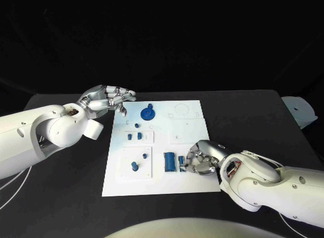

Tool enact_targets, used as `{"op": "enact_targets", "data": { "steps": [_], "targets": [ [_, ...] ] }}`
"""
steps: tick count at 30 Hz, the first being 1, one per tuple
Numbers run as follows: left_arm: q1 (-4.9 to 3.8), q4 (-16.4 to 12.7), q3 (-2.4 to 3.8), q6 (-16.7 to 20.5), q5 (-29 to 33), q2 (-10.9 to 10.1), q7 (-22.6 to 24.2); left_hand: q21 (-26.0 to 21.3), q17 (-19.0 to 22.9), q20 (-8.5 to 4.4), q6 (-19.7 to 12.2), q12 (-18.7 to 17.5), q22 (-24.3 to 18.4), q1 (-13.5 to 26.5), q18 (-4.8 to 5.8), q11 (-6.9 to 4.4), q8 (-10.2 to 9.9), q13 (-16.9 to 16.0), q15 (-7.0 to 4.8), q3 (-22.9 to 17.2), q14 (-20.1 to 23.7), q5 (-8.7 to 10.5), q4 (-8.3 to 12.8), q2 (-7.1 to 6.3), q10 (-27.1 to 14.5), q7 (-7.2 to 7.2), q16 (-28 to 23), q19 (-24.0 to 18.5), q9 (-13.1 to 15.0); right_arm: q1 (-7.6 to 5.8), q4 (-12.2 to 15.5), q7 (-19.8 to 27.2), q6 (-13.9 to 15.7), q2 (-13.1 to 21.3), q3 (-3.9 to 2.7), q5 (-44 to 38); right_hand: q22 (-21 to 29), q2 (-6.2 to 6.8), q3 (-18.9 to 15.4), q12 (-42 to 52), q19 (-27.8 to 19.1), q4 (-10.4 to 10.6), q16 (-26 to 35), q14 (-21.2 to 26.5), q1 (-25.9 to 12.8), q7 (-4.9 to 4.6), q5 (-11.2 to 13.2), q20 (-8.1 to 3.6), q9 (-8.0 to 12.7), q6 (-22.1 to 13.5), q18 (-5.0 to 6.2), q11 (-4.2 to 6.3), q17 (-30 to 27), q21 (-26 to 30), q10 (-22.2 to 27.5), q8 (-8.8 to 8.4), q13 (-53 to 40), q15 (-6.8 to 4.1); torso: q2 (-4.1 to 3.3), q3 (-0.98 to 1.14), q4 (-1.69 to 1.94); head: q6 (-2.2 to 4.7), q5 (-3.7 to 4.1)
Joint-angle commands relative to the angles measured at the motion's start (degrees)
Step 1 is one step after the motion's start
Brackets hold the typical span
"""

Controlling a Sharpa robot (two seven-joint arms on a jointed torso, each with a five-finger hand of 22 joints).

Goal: Assemble the parts on the task board

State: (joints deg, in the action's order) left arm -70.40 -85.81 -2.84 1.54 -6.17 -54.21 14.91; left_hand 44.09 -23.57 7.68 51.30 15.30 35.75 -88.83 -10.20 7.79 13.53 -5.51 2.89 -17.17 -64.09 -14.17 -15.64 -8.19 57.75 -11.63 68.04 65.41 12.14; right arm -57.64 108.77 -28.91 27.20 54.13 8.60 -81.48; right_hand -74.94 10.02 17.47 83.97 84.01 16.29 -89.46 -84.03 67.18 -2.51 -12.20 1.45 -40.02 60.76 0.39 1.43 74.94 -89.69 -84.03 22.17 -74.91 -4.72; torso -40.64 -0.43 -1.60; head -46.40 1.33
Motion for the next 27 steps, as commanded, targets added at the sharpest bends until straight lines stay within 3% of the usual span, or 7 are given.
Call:
{"op": "enact_targets", "data": {
  "steps": [1,10,16,21,25,27],
  "targets": [
    [-0.02,-0.1,0.03,-1.0,-0.1,0.2,0.3,-0.2,0.1,-0.06,-0.4,0.3,-0.1,0.0,-0.35,-0.09,0.2,-0.1,-0.03,-0.3,0.3,0.14,-0.1,-0.54,-0.4,-0.10,0.3,-0.1,-0.1,0.03,-0.3,-0.7,0.7,-0.3,0.01,-1.0,-15.1,-0.68,0.1,0.4,6.0,0.3,-0.2,-5.8,0.1,0.10,-0.2,-0.35,0.0,0.2,-0.39,0.25,14.1,-0.3,-3.9,0.18,-12.4,-0.39,0.01,0.03,-0.09,0.04,-0.01],
    [-0.02,0.0,0.03,-1.0,-0.1,0.3,0.3,-0.2,0.1,-0.06,-0.4,0.3,-0.1,0.1,-0.35,-0.10,0.3,-0.1,-0.03,-0.4,0.3,0.12,-0.1,-0.48,-0.4,-0.10,0.4,-0.1,-0.1,-0.23,-0.6,-0.6,1.5,-0.4,-0.06,-1.4,-15.1,-1.13,0.2,0.4,6.0,0.3,-0.2,-5.8,0.3,0.18,-0.8,-0.38,0.0,0.3,-0.39,0.32,14.1,-0.3,-3.9,0.26,-12.4,-0.45,0.02,0.05,-0.03,0.10,0.04],
    [-0.02,0.0,0.02,-1.1,-0.1,0.3,0.3,-0.2,0.1,-0.06,-0.4,0.3,-0.1,0.1,-0.35,-0.10,0.3,-0.1,-0.03,-0.4,0.3,0.12,-0.1,-0.48,-0.4,-0.10,0.4,-0.1,-0.1,-0.51,0.7,1.9,3.1,0.7,-0.16,-0.2,-15.1,-0.56,-0.3,0.2,6.0,0.3,-0.1,-5.7,0.0,0.10,-1.0,-0.39,0.0,0.1,-0.39,0.28,13.9,-0.3,-3.8,0.24,-12.3,-0.45,0.07,-0.01,-0.14,0.25,0.00],
    [-0.01,0.2,-0.03,-0.9,-0.1,0.5,0.5,-0.2,0.1,-0.06,-0.4,0.3,-0.1,0.1,-0.35,-0.10,0.3,-0.1,-0.03,-0.4,0.3,0.12,-0.1,-0.48,-0.4,-0.10,0.4,-0.1,-0.1,-1.17,0.9,8.7,8.0,1.6,-0.21,4.0,-15.1,0.08,-1.4,-1.9,6.0,0.4,0.4,-5.5,-0.8,-0.64,-1.0,-0.16,0.4,-1.7,-0.39,-0.30,12.6,-0.3,-2.9,-0.72,-11.3,-0.04,0.23,-0.06,-0.18,0.81,0.14],
    [0.08,0.2,-0.25,-0.3,0.1,0.7,1.2,-0.2,0.1,-0.06,-0.4,0.4,-0.1,0.2,-0.35,-0.09,0.3,-0.1,-0.02,-0.6,0.3,0.14,-0.1,-0.49,-0.4,-0.10,0.4,-0.1,-0.1,-1.93,-0.4,17.3,12.9,2.0,-0.22,10.5,-13.6,0.04,-1.9,-6.6,4.4,0.2,1.7,-4.7,0.2,-1.78,-1.5,0.55,0.9,-4.1,0.67,-1.32,9.6,4.8,-0.7,-2.04,-9.2,0.81,0.43,-0.14,-0.22,1.65,0.33],
    [0.23,0.4,-0.40,0.4,0.5,0.8,2.0,-0.2,0.2,-0.05,-0.4,0.4,-0.1,0.3,-0.35,-0.08,0.3,-0.1,-0.01,-0.6,0.3,0.17,-0.2,-0.53,-0.4,-0.11,0.4,-0.1,-0.1,-2.61,-1.9,22.6,14.5,1.9,-0.22,16.0,-11.7,0.26,-2.2,-12.4,2.4,0.2,3.4,-3.9,2.0,-2.60,-1.6,1.22,1.2,-5.8,1.87,-2.17,6.3,11.0,2.2,-2.93,-6.3,1.50,0.79,-0.27,-0.41,2.16,0.28]
  ]
}}
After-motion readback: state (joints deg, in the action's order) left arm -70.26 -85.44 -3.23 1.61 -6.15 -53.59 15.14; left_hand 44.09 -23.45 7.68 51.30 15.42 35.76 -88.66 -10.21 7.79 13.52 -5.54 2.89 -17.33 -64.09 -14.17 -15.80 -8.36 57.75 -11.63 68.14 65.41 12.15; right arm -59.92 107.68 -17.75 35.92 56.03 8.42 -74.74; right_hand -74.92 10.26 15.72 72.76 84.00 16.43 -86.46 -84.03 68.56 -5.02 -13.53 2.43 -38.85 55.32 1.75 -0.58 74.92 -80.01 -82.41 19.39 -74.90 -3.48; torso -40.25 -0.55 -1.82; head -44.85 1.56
